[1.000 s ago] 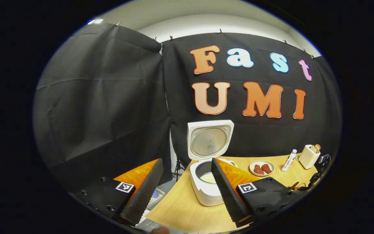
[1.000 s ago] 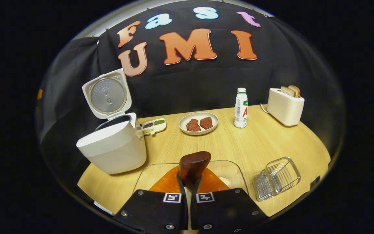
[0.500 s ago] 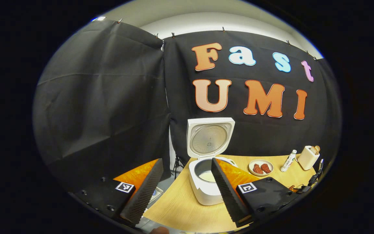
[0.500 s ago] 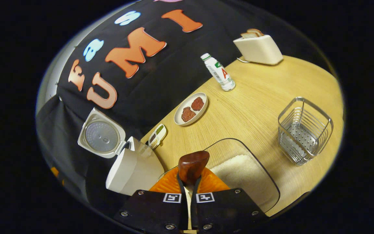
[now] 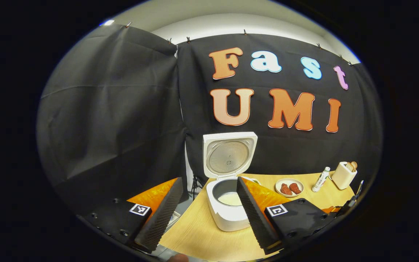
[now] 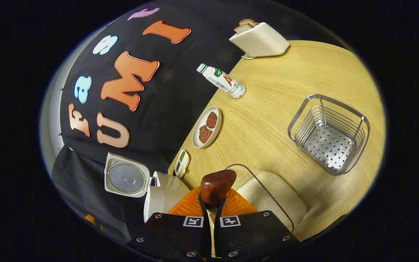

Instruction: Close the left gripper, press the button to open the rice cooker; take a wooden spoon from the chopstick holder with the right hand, scoop a spoonful of rice and pour it into the rice cooker, then put the wooden spoon back into the chopstick holder.

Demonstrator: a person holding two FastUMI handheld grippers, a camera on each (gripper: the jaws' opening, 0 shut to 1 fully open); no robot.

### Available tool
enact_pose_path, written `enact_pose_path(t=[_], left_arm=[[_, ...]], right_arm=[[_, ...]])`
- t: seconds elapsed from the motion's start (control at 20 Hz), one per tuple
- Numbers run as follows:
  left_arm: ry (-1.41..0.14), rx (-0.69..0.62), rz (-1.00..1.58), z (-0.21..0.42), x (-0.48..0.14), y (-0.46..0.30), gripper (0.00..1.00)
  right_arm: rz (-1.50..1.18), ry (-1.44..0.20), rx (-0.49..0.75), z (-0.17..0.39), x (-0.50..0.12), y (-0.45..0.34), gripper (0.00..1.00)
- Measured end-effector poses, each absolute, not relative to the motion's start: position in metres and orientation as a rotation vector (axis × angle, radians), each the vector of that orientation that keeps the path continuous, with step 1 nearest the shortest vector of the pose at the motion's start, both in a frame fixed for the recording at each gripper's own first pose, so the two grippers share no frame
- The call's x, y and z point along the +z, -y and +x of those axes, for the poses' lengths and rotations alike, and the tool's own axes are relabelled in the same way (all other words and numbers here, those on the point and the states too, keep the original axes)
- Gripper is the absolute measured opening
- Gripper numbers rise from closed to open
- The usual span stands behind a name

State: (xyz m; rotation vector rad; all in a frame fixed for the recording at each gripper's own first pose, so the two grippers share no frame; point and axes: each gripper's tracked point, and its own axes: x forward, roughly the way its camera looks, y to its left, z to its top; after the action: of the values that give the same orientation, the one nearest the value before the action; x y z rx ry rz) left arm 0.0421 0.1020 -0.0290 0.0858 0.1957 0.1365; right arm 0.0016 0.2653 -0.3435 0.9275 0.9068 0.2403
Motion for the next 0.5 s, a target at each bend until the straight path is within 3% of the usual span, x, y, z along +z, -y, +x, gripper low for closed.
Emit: enact_pose_path(t=[0.5], left_arm=[[-0.173,0.144,0.063,0.049,-0.023,-0.1,1.0]], right_arm=[[1.009,-0.888,0.24,0.031,-0.301,-0.249,0.02]])
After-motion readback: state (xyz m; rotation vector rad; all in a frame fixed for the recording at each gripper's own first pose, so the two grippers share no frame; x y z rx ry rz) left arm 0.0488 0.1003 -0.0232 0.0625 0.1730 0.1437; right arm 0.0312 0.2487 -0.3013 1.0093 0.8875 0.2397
